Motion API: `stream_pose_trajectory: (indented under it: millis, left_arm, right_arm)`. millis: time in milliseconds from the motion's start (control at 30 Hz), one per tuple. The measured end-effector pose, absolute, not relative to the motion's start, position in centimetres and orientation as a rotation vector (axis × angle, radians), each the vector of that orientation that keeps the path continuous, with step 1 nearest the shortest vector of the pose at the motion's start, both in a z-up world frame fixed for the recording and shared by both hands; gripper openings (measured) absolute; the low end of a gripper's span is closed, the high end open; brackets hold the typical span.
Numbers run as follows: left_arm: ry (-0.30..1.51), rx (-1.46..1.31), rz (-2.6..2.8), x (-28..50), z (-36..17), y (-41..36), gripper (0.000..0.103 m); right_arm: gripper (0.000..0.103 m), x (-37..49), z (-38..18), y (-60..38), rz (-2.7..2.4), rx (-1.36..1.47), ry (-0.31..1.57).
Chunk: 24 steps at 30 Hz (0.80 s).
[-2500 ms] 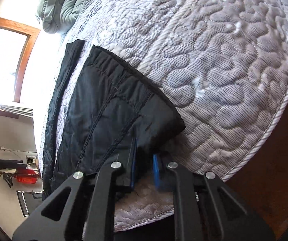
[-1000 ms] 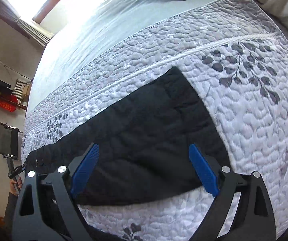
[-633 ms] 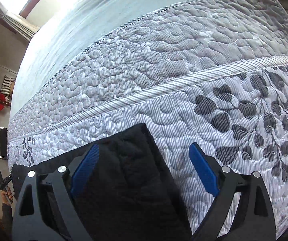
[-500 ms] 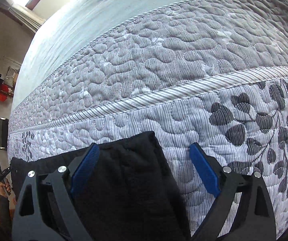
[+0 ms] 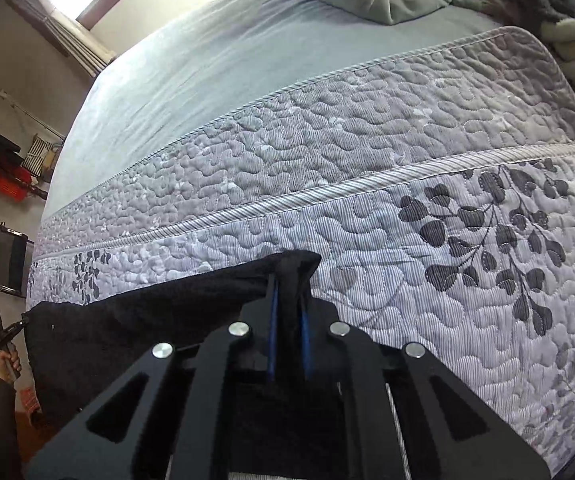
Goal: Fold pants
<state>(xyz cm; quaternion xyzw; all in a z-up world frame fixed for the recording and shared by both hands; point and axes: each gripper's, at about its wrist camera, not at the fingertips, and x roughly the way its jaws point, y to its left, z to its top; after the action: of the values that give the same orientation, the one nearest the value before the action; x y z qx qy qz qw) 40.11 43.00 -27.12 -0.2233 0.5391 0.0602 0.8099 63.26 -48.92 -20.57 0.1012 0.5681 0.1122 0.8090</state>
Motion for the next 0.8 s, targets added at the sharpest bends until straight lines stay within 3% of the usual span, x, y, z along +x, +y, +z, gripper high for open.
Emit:
stream_pose_trajectory:
  millis: [400,800]
  left_arm:
    - [1.042,-0.443,0.055,37.9,-19.1,40.3,0.009]
    - [0.966,-0.424,0.011,34.1,-14.0,38.9,0.009]
  right_arm:
    - [0.006,54.4,-9.5,-49.2,0.203,0.187,1.093]
    - [0.006,46.7,-5.7,-50.4,0.159,0.187,1.041]
